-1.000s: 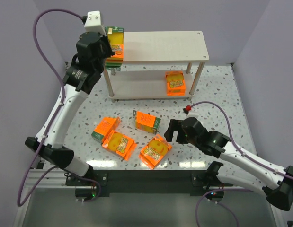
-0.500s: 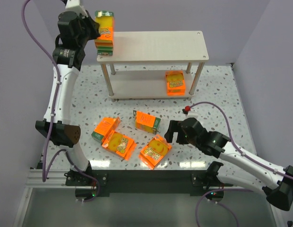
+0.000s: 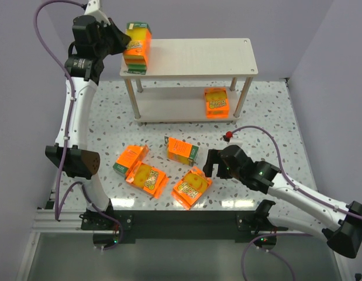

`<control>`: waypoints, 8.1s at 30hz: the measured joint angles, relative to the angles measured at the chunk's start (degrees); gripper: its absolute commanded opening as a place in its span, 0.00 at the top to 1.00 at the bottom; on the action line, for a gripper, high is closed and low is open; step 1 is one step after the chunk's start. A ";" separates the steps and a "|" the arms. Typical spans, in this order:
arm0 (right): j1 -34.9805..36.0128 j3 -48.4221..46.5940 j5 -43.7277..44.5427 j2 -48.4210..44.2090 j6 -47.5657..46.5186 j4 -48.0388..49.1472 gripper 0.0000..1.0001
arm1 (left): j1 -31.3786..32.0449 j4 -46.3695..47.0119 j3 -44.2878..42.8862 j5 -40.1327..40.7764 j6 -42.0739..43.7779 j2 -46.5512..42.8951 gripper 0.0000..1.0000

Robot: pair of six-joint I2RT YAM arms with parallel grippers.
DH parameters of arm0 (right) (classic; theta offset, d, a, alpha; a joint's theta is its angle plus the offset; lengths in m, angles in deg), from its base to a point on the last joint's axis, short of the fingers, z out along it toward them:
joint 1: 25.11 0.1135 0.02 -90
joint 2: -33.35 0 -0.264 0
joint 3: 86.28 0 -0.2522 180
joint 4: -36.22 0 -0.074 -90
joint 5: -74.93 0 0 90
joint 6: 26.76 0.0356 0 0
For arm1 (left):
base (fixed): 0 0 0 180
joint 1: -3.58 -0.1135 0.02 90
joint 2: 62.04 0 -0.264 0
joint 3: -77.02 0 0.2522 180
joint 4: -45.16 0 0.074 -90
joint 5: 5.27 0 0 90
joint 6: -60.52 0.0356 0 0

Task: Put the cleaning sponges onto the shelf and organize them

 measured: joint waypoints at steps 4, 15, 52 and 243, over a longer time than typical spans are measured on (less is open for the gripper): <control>0.00 0.00 0.00 0.09 0.00 0.02 0.01 | -0.04 -0.09 0.50 -0.76 -1.16 0.15 0.65; 0.00 0.00 0.00 0.09 0.02 0.07 0.01 | -0.20 4.74 8.28 -0.59 -2.93 -2.19 0.21; -0.02 0.02 -1.75 4.09 0.28 3.87 0.01 | 5.53 17.86 44.85 -4.63 6.78 -28.79 1.00; -16.90 6.34 -9.35 9.09 28.44 40.96 1.00 | 61.99 -3.17 92.54 46.71 -25.97 -73.59 1.00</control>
